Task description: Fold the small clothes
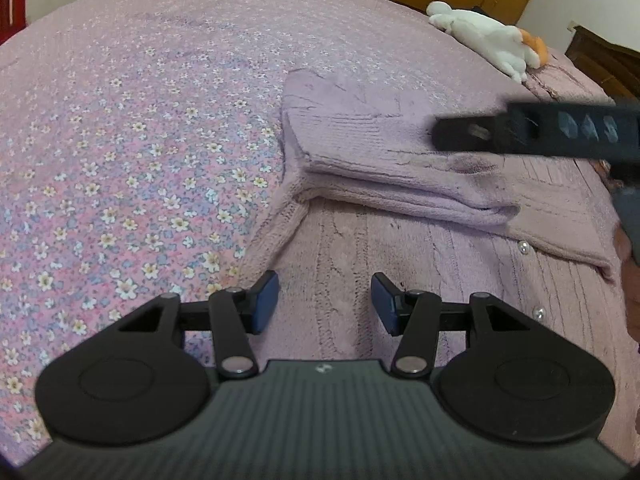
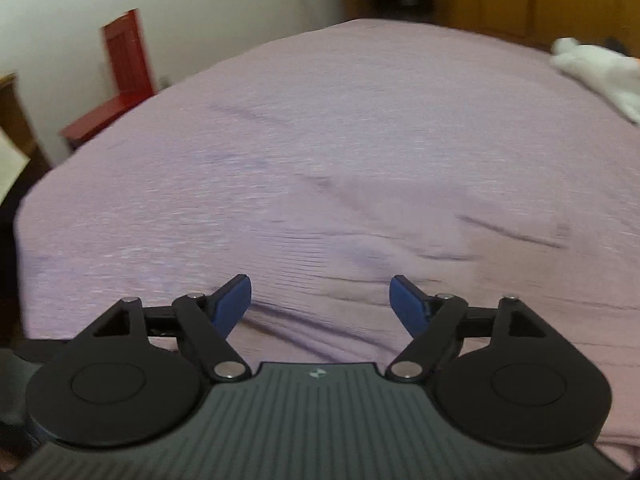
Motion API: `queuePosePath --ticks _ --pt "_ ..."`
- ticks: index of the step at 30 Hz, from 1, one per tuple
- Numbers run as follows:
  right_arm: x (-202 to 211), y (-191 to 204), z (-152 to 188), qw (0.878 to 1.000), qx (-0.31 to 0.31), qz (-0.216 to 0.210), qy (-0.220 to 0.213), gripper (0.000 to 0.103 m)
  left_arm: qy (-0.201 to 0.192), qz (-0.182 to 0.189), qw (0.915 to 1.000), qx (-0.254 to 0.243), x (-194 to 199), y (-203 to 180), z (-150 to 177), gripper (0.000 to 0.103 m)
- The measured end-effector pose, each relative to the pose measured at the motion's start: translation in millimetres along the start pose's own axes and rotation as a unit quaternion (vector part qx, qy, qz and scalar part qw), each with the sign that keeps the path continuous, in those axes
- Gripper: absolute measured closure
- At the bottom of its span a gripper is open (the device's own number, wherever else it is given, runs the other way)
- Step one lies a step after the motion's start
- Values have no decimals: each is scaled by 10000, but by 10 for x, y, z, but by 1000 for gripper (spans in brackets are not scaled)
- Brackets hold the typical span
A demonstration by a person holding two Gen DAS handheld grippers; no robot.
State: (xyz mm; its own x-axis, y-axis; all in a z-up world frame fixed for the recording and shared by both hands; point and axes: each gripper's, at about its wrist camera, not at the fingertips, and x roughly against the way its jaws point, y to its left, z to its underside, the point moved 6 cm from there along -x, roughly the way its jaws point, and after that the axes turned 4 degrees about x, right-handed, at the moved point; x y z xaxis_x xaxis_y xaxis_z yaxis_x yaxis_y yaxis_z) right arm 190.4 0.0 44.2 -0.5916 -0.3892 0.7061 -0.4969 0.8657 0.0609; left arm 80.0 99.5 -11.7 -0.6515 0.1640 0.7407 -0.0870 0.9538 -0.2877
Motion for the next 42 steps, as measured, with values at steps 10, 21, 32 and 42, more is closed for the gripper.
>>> queuePosePath --ticks 10,21,32,42 --pt "-627 247 37 9962 142 -439 737 19 24 -4 10000 32 3 -9 23 49" --pt "-343 -166 -33 9989 -311 187 288 93 125 -432 9988 -193 -98 -200 -42 43" --pt "449 -685 -96 9954 -726 548 -290 95 160 -548 9983 78 41 -326 -73 42" --pt "1156 -1502 129 9830 -1367 1048 -632 95 -22 -367 9993 -114 205 -412 -210 42"
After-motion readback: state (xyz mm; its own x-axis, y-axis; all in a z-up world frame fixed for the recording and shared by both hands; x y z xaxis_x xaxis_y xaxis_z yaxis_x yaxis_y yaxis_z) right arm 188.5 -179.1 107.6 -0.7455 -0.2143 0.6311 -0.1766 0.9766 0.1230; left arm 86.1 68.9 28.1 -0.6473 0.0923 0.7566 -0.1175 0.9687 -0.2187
